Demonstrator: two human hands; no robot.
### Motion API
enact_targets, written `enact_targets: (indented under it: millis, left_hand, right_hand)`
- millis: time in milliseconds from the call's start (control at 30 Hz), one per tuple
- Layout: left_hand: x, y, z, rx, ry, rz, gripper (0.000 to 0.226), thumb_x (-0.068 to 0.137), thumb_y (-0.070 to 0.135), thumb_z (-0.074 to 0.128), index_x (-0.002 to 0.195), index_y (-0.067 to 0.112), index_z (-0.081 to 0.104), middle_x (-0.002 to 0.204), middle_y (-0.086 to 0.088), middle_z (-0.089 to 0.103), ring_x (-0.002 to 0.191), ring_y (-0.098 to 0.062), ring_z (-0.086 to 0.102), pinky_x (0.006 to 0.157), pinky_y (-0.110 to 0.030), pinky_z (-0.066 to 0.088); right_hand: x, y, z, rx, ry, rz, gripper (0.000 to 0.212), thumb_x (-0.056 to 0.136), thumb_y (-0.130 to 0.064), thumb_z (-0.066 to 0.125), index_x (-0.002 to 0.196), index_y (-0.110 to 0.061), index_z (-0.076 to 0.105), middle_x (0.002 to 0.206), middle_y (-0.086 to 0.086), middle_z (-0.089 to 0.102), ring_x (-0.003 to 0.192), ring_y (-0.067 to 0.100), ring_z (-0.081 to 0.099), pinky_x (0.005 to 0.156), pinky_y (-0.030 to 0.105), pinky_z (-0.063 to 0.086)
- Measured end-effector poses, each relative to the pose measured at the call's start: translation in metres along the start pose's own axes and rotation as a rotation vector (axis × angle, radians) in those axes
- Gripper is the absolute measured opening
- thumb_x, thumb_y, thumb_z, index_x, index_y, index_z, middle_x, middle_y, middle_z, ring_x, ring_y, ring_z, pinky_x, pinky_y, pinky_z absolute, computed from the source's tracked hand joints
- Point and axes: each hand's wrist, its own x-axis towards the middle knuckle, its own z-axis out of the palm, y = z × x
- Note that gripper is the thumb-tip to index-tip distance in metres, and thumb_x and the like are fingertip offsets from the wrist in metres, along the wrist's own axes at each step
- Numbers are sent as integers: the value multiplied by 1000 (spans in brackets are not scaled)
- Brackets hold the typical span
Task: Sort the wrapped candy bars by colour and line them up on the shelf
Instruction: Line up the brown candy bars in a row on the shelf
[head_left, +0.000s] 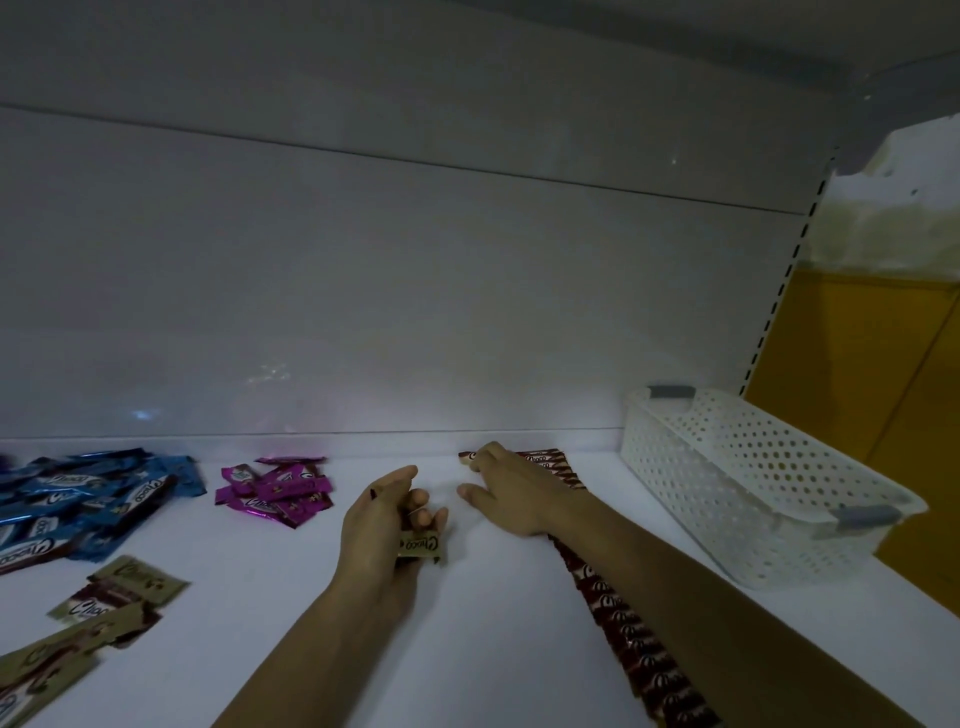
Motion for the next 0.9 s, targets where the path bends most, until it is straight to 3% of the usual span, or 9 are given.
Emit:
enact_targets:
  millis: [233,333,433,533,667,733,767,833,900]
  left_hand:
    - [2,-2,1,-22,-31,-61,17,98,2,46,105,4,61,68,-7,53,44,-11,51,60,-31,55]
    - [3,0,1,-107,-35,-100,16,98,3,45,104,2,61,70,-10,59,48,-14,60,53,-31,57]
    - [3,2,2,-172,-5,-137,15,99,3,45,104,1,59,96,-17,63,68,-23,70,52,-32,56]
    - [2,6,1,-220,-50,-202,15,97,6,46,104,2,59,95,-18,66,70,-25,69,52,-30,55]
    - [1,6,-4,-125,-95,-219,27,98,11,46,122,3,56,96,-16,69,70,-23,66,60,-30,54]
    - [2,7,-4,-173,-72,-173,24,97,9,48,117,2,58,100,-14,66,73,-22,64,73,-31,55]
    - [1,8,-4,-157,-46,-125,18,96,9,49,110,4,61,95,-11,64,69,-18,62,71,-29,55]
    - [-1,10,-3,-22,14,-13,14,96,10,50,97,9,64,75,-3,53,47,-8,46,44,-20,42]
    - [-4,9,-2,176,39,79,14,95,15,51,92,14,65,71,-1,47,42,-8,35,42,-22,32]
  right_hand:
    - [-2,6,-2,66,45,12,47,100,-35,41,139,-10,41,142,6,39,128,23,41,108,33,34]
    - [-14,-5,-10,276,297,-76,27,98,-20,47,119,-9,60,121,4,57,112,18,54,98,33,43]
    - [-38,-28,-19,460,561,-203,27,92,-38,54,99,-15,67,98,-7,62,93,6,58,85,28,48]
    - [-64,-48,-21,226,540,-392,40,76,-58,64,103,-29,65,107,-12,57,104,4,51,95,23,35]
    - [-72,-59,-16,-13,502,-504,20,88,-31,62,105,-26,70,112,-11,61,106,9,53,98,28,31]
    - [-71,-64,-18,268,468,-341,17,93,-20,57,103,-22,71,100,-10,67,95,7,60,92,28,40]
    - [-71,-66,-22,508,410,-228,17,94,-16,55,101,-18,71,93,-7,69,87,8,64,87,30,46]
    - [-70,-66,-30,867,317,-51,18,96,-9,50,98,-10,68,83,-1,71,73,11,67,80,33,51]
    - [-71,-60,-36,1004,243,22,21,98,-8,46,100,-9,67,84,3,73,69,16,69,79,28,50]
